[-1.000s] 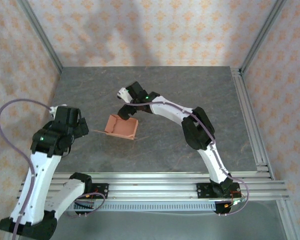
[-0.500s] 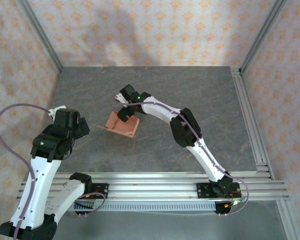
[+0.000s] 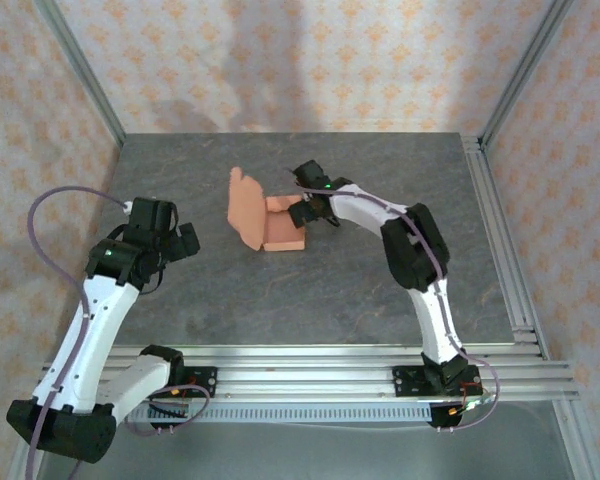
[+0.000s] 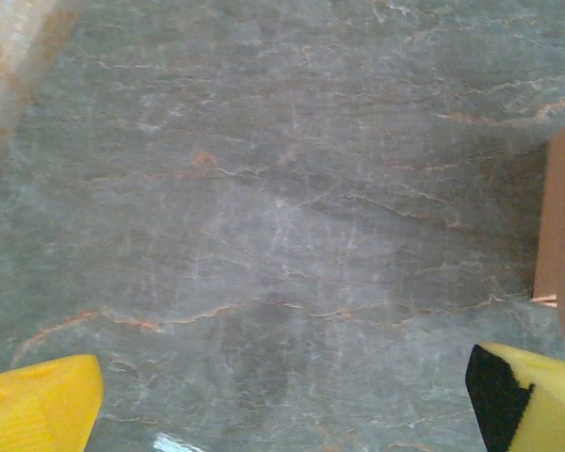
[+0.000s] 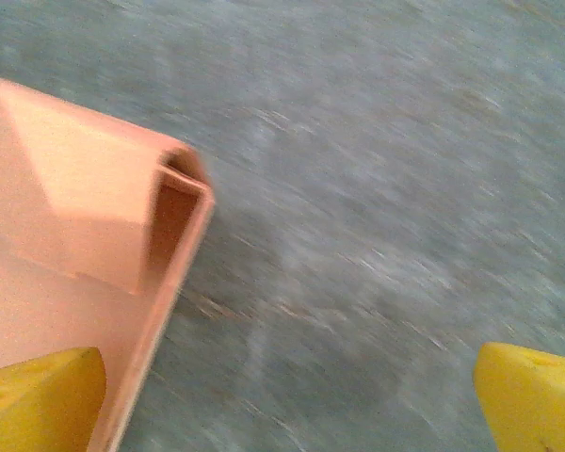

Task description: Fold the paper box

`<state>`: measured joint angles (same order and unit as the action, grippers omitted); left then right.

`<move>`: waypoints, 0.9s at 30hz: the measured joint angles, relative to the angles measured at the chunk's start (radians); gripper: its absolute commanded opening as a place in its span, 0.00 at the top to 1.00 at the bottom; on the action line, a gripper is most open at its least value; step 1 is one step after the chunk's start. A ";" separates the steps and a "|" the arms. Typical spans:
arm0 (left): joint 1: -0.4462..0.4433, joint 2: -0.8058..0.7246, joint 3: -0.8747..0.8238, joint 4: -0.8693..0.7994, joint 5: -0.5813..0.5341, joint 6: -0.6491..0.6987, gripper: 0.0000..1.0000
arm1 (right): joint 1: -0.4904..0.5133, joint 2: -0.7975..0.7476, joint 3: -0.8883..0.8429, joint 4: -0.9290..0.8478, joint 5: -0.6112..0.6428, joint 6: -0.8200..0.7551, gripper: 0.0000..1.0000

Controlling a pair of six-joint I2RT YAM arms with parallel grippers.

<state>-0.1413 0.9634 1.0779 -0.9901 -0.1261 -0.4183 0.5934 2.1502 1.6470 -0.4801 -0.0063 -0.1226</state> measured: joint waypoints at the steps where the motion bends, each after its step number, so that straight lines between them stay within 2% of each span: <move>1: 0.000 0.005 0.000 0.010 0.009 0.000 0.00 | -0.007 -0.034 -0.047 0.013 -0.006 0.000 0.00; 4: 0.000 0.022 0.000 0.042 0.034 0.000 0.00 | -0.018 -0.145 -0.190 0.066 -0.063 -0.010 0.00; 7: 0.000 0.045 0.000 0.072 0.069 0.004 0.00 | -0.028 -0.210 -0.264 0.123 -0.149 -0.045 0.01; 10: 0.000 0.056 -0.014 0.104 0.102 0.011 0.00 | -0.066 -0.215 -0.255 0.167 -0.263 -0.080 0.14; 15: 0.000 0.043 -0.077 0.142 0.140 0.006 0.02 | -0.159 -0.106 -0.058 0.151 -0.399 -0.142 0.33; 22: 0.000 -0.014 -0.182 0.195 0.217 -0.057 0.11 | -0.176 0.094 0.214 0.036 -0.508 -0.251 0.41; 27: 0.000 -0.012 -0.224 0.226 0.265 -0.086 0.12 | -0.167 0.172 0.290 -0.055 -0.545 -0.309 0.47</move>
<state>-0.1413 0.9516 0.8536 -0.7639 0.1390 -0.5041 0.4259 2.3219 1.9366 -0.5350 -0.5514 -0.4316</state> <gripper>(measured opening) 0.888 0.559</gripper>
